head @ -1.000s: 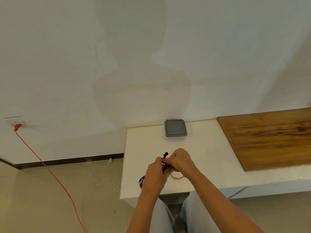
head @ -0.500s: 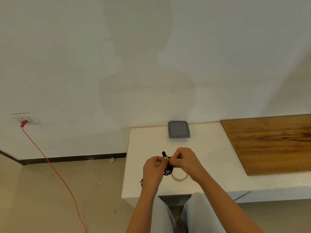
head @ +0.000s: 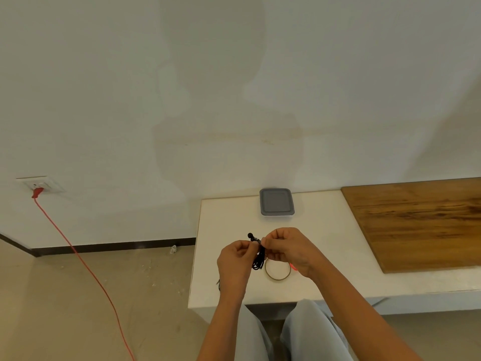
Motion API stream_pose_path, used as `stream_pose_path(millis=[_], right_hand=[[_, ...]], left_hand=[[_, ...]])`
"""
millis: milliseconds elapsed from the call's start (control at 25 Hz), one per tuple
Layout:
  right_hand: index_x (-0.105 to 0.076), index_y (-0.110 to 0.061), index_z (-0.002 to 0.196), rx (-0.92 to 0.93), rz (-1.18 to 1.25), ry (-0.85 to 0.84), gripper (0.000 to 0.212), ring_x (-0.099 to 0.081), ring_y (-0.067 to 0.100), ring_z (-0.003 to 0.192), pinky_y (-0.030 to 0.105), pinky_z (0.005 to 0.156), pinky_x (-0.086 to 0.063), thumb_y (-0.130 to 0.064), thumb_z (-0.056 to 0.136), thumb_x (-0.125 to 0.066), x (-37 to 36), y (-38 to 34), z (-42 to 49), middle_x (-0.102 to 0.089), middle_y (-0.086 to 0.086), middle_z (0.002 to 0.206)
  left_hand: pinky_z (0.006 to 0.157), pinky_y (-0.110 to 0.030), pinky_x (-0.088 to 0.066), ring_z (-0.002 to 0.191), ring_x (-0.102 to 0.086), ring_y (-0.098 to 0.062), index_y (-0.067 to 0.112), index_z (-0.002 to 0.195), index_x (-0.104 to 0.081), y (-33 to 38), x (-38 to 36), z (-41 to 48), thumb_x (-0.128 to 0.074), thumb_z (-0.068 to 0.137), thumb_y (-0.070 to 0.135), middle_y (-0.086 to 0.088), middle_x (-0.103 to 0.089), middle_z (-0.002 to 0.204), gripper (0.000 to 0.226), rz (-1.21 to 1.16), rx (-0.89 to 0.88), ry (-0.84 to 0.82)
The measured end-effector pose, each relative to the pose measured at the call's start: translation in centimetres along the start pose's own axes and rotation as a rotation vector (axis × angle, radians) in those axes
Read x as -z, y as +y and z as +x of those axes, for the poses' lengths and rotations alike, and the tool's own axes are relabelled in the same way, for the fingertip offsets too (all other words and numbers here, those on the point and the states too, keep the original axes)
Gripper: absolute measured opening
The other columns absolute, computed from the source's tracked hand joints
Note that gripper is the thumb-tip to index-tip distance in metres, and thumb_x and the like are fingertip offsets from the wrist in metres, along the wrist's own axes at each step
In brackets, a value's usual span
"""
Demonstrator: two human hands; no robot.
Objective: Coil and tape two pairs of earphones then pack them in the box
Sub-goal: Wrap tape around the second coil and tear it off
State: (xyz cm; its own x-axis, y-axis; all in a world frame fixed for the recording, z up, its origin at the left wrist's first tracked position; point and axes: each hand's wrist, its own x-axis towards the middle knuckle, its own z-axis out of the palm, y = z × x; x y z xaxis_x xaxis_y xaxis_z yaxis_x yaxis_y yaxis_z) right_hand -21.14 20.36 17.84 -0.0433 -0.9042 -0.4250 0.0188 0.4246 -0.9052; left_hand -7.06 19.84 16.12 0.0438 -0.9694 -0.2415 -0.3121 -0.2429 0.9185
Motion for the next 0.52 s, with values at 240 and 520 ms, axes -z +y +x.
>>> stream_pose_path(millis=[240, 520], right_hand=[[-0.065, 0.0, 0.091, -0.031, 0.043, -0.015, 0.007, -0.069, 0.017, 0.07, 0.027, 0.072, -0.058, -0.003, 0.089, -0.059, 0.6, -0.2, -0.1, -0.07, 0.01, 0.079], [-0.065, 0.002, 0.091, 0.005, 0.064, 0.112, 0.009, -0.07, 0.022, 0.074, 0.025, 0.068, -0.058, -0.003, 0.083, -0.067, -0.4, -0.2, -0.1, -0.071, 0.012, 0.081]], left_hand=[[0.071, -0.022, -0.054, 0.082, -0.069, -0.016, 0.012, 0.091, -0.068, -0.4, -0.6, 0.0, -0.065, 0.088, 0.027, -0.003, -0.072, 0.085, 0.016, -0.018, -0.003, 0.05], [0.062, -0.006, -0.048, 0.073, -0.067, -0.005, 0.016, 0.096, -0.07, 0.3, -0.5, -1.1, -0.06, 0.092, 0.022, 0.006, -0.071, 0.081, 0.013, 0.015, -0.145, 0.014]])
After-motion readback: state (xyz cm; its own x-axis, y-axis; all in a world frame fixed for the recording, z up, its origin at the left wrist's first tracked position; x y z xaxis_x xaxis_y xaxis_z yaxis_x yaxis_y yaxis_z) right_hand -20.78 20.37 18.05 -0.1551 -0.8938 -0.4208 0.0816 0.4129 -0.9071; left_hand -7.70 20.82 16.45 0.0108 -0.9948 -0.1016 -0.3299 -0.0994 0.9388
